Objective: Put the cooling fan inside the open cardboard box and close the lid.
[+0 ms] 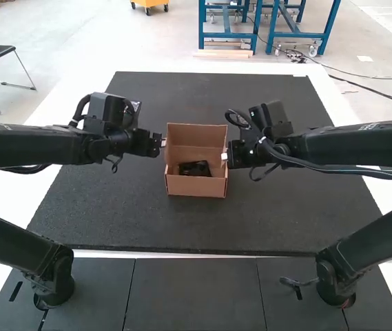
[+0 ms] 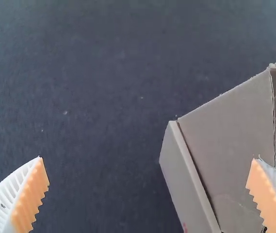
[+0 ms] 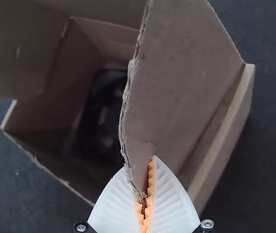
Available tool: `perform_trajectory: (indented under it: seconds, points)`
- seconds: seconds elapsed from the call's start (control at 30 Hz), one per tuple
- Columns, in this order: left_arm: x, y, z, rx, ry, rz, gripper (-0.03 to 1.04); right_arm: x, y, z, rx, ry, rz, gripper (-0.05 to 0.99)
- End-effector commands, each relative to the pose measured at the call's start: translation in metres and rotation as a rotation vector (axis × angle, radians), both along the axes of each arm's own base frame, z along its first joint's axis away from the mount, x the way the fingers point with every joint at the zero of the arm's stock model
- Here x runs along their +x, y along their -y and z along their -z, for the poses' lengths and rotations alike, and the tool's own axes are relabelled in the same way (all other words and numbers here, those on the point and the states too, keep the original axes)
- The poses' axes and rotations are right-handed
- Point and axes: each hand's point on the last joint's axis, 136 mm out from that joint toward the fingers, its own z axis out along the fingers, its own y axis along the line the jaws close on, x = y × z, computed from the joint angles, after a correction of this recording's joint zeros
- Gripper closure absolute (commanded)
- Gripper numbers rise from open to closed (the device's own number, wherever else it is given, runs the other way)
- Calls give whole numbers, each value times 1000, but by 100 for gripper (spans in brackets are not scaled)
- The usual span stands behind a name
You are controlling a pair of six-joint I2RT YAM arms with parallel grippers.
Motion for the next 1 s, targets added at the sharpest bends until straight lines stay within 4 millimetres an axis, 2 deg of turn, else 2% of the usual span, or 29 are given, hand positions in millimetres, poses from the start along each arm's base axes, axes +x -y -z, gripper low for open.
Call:
perform_trajectory:
  seconds: [0.0,0.3,0.43,0.47,0.5,0.57,0.6,0.63,0.8,0.97]
  points:
    - [-1,-3,-11,-20,25,-4,5,-9,-6,-2,19,-9,-26,95]
    - [1,-4,-21,-31,52,-11,5,-13,7,16,-51,-13,-9,95]
    - [6,-3,-33,-41,81,-13,5,-15,8,20,-57,-20,-8,95]
    - [7,-2,-36,-44,88,-13,5,-13,9,19,-49,-26,6,91]
    - [8,-2,-39,-45,94,-15,5,-11,8,15,-36,-26,17,76]
    - [11,-1,-44,-48,103,-15,5,-7,5,6,-28,-17,15,28]
    - [11,0,-46,-49,104,-13,5,-5,3,1,-27,-13,12,9]
    - [13,-1,-49,-50,109,-16,5,-4,2,-3,-29,-16,10,2]
    - [20,3,-58,-53,117,-14,5,0,1,-30,-4,-4,-1,2]
    - [30,8,-63,-56,129,-14,5,-1,20,-59,42,38,50,3]
